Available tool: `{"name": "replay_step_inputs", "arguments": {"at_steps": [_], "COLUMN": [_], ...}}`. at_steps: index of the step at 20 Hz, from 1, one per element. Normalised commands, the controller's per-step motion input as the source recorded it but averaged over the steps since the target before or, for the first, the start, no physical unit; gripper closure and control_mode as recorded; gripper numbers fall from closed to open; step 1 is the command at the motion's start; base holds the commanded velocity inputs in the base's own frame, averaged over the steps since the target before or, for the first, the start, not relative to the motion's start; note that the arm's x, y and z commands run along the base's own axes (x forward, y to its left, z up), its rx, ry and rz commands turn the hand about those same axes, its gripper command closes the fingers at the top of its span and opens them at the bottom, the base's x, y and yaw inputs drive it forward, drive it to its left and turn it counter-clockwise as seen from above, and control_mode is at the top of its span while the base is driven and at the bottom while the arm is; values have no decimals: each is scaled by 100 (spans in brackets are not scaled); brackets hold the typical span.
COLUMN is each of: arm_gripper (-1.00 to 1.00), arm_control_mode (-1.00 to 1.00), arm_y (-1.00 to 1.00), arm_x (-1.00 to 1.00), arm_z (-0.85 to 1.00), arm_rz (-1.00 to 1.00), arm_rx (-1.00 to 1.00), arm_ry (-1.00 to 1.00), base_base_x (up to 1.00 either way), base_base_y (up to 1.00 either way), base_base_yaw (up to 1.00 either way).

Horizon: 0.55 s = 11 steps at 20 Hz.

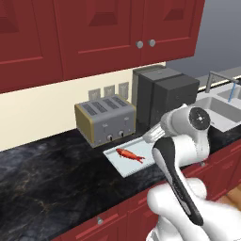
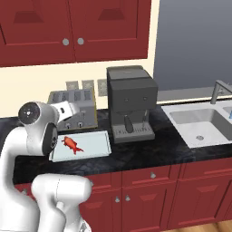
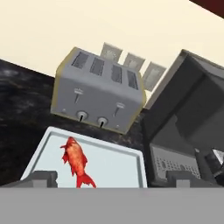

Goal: Take the fish out of the fridge, briefly rinse it in the sink, and place it on the tray next to the sink.

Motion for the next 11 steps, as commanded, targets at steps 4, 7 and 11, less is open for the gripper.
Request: {"name": "replay_step_inputs", "arguments": {"at_steps": [4, 7, 11], "arm_gripper": [-100, -100, -100], "arm_control_mode": [-100, -100, -100], "arm_y": [-97, -100, -90], "arm_x": [-100, -100, -100], "arm_z": [36, 18, -22], "arm_rz": [-1, -1, -18], "arm_rx": [12, 25, 40], "arm_ry": [-49, -43, -12], "base_base_x": [0, 0, 0], "base_base_y": [0, 0, 0], "base_base_yaw": [0, 0, 0]}}
